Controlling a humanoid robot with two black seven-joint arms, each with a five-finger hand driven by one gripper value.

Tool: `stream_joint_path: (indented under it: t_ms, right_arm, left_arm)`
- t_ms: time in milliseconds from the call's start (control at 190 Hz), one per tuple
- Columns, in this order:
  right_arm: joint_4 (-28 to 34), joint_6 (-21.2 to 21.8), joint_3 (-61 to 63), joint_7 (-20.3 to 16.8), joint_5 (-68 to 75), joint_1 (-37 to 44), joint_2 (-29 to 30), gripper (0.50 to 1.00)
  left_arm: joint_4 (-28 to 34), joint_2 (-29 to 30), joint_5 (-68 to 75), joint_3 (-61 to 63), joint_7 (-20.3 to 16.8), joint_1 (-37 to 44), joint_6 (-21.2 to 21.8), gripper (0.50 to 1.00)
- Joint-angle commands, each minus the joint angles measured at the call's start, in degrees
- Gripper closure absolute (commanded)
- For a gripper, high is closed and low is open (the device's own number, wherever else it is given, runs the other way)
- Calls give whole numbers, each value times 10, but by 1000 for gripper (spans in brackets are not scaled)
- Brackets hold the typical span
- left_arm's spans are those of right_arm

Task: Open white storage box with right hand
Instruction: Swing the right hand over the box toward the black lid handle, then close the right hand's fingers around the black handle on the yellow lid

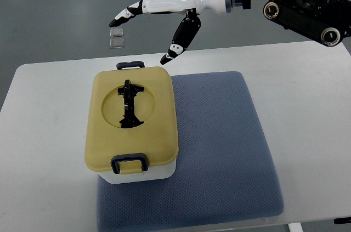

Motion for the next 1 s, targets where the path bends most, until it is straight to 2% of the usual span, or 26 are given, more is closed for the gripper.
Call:
stream_joint_path:
  t_ms: [0, 195, 479, 600, 673, 794, 842, 994]
  right_arm:
    - [4, 9, -20, 0, -52, 21, 37, 574]
    - [4, 10, -49, 0, -132, 29, 83, 581]
    - [30, 30, -49, 0, -164, 28, 90, 599]
    - [30, 26, -49, 0, -172, 24, 94, 642]
    - [30, 22, -49, 0, -173, 22, 94, 699]
    - [29, 13, -49, 0, -180, 20, 94, 711]
    - [28, 6, -49, 0, -181, 20, 93, 742]
    - [28, 6, -48, 0, -180, 20, 92, 777]
  left_arm:
    - [0, 0, 0, 0, 0, 0, 0, 500]
    - [0, 0, 0, -1, 0, 0, 0, 500]
    - [0, 0, 0, -1, 0, 0, 0, 500]
    - [0, 0, 0, 0, 0, 0, 0, 500]
    - [0, 0, 0, 0, 0, 0, 0, 500]
    - [0, 0, 0, -1, 0, 0, 0, 500]
    - [0, 0, 0, -1, 0, 0, 0, 500]
    - [0, 0, 0, 0, 0, 0, 0, 500]
